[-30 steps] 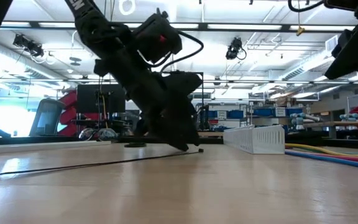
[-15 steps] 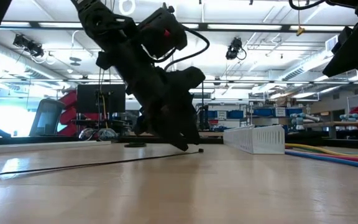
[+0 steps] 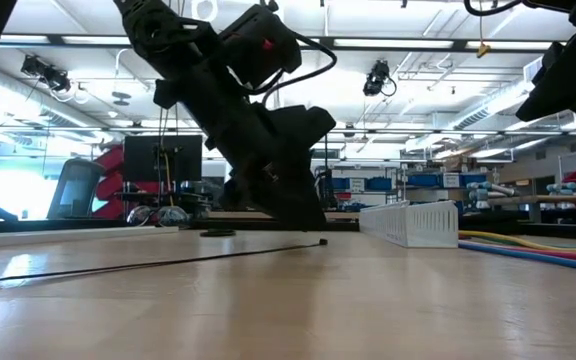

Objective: Ziptie cables
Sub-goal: Prepare the black zip tie

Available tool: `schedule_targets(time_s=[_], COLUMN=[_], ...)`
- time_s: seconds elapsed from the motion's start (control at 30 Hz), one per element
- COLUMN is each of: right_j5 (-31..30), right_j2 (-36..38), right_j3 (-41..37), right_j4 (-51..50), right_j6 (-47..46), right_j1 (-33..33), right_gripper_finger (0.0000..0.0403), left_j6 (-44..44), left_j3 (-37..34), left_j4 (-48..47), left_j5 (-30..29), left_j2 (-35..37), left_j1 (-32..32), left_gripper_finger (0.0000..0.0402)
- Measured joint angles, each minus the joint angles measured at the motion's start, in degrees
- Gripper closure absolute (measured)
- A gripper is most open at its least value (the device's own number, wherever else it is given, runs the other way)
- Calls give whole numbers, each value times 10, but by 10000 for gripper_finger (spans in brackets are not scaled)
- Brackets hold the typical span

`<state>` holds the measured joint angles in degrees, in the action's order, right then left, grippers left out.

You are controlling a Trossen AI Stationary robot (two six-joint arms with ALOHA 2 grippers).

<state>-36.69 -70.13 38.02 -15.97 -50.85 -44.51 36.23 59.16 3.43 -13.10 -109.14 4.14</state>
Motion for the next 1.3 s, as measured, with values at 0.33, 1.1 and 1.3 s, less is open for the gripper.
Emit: schedule_targets(time_s=[0.33,1.1,1.3], right_j5=[0,-22,-100], right_j2=[0,0,-24], right_j3=[0,0,0], right_j4=[3,19,59], right_j6=[4,24,123], right_j1=[0,0,5], right_gripper_finger=[289,289,289], left_j6=[-5,-185,-271], left_j3=[2,-3,-5], left_j4=[73,93,170], left_j5=[-3,16,56], left_j2=[-51,-33,29], left_j1=[0,24,36], left_gripper_finger=[254,400,401])
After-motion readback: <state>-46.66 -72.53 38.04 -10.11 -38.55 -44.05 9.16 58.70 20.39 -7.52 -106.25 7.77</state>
